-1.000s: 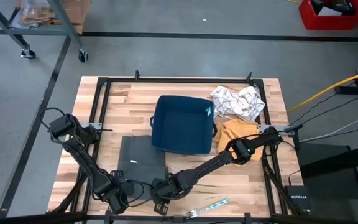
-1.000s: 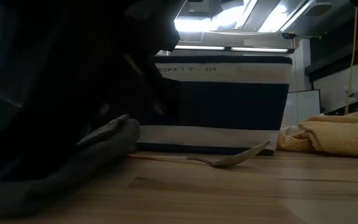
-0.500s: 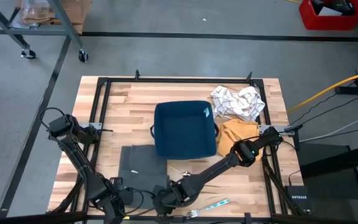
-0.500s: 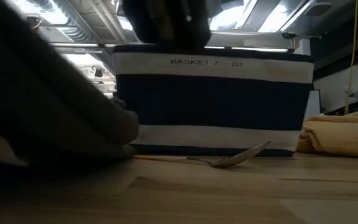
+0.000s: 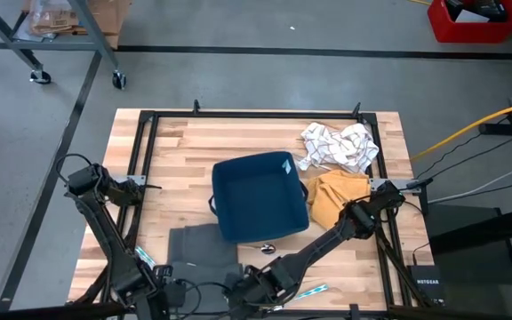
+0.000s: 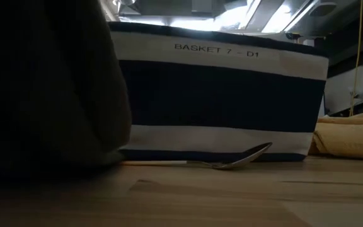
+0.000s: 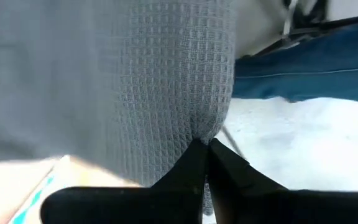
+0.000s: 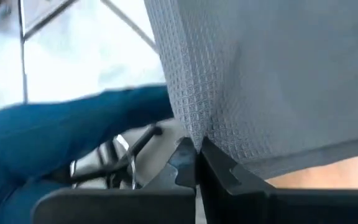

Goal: Fold towel
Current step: Fold the gray towel

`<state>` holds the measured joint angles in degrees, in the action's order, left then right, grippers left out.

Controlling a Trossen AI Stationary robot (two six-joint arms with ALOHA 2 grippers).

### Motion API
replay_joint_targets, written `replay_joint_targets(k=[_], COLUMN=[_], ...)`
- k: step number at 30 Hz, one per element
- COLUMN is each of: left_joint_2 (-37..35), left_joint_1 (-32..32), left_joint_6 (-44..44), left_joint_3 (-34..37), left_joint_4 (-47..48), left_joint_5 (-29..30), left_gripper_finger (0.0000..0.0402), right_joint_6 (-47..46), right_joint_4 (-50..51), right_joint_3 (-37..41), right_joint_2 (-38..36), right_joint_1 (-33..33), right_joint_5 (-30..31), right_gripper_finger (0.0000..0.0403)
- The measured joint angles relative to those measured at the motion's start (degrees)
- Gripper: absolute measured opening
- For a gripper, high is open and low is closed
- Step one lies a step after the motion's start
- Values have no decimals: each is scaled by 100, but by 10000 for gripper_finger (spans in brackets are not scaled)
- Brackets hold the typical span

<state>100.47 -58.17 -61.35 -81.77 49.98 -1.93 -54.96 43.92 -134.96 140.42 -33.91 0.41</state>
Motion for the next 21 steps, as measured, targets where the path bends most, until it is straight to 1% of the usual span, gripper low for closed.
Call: replay_joint_targets(k=[4,6,9,14,17,21], left_joint_2=[-2,-2,-2,-2,-9,-9], left_joint_1=[50,91,176,359,492,674], left_joint_6=[-57,-155,-246,-325,-321,-204], left_joint_3=[-79,-91,-91,-91,-8,223], left_joint_4=[766,1242,1957,2908,3094,3093], left_joint_5=[157,279,535,1195,1536,1755], left_gripper_finger=[1,1,1,1,1,1], right_joint_6=[148,162,160,16,-18,-26], right_joint_4=[152,219,492,954,1196,1399], right_joint_3=[-4,-4,10,123,123,123], right_joint_2=[-137,-145,-145,-142,-145,-145], right_joint_1=[151,272,478,807,943,1072], right_joint_5=[614,815,911,994,1137,1357], right_gripper_finger=[8,11,12,13,13,14])
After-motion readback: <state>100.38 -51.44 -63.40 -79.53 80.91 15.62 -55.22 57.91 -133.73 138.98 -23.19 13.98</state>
